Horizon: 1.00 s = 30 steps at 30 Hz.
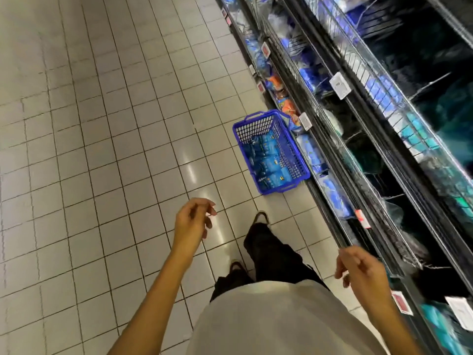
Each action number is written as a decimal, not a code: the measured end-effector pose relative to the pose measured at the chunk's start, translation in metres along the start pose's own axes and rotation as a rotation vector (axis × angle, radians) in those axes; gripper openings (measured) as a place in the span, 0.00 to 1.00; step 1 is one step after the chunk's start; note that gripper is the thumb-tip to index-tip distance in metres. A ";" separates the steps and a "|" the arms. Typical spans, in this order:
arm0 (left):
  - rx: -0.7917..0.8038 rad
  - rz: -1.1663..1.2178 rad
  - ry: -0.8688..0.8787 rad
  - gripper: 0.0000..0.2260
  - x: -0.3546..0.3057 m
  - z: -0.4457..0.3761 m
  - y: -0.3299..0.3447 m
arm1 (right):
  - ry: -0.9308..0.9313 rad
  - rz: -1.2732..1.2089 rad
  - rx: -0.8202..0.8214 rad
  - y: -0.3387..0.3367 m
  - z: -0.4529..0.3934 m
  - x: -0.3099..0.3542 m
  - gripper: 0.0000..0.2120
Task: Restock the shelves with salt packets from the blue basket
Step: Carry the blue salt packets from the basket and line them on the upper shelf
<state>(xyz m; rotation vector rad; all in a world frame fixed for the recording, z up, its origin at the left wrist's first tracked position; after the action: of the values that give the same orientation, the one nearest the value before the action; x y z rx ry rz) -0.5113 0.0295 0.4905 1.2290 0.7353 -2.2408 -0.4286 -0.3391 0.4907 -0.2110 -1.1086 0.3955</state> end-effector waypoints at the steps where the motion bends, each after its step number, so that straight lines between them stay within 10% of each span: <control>1: 0.020 -0.019 0.006 0.11 -0.008 -0.016 0.007 | 0.006 0.003 -0.014 0.004 -0.014 0.004 0.17; 18: -0.076 -0.149 -0.082 0.12 -0.113 -0.204 0.026 | -0.008 -0.116 0.160 0.156 -0.255 0.182 0.18; 30: 0.461 -0.548 -0.054 0.13 -0.109 -0.455 0.149 | 0.367 -0.208 -0.269 0.238 -0.377 0.127 0.17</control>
<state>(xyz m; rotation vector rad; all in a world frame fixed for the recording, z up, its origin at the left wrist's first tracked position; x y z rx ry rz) -0.0884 0.2327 0.3444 1.2692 0.6026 -3.0100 -0.0889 -0.0584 0.3462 -0.3856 -0.8077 0.0165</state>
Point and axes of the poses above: each hand's wrist, its own z-axis away from the middle knuckle, its own y-axis out of the palm, x = y × z, the point moved 5 cm from there along -z, towards the middle knuckle, and after that the axes turned 5 degrees about -x, right-handed, at the moved point
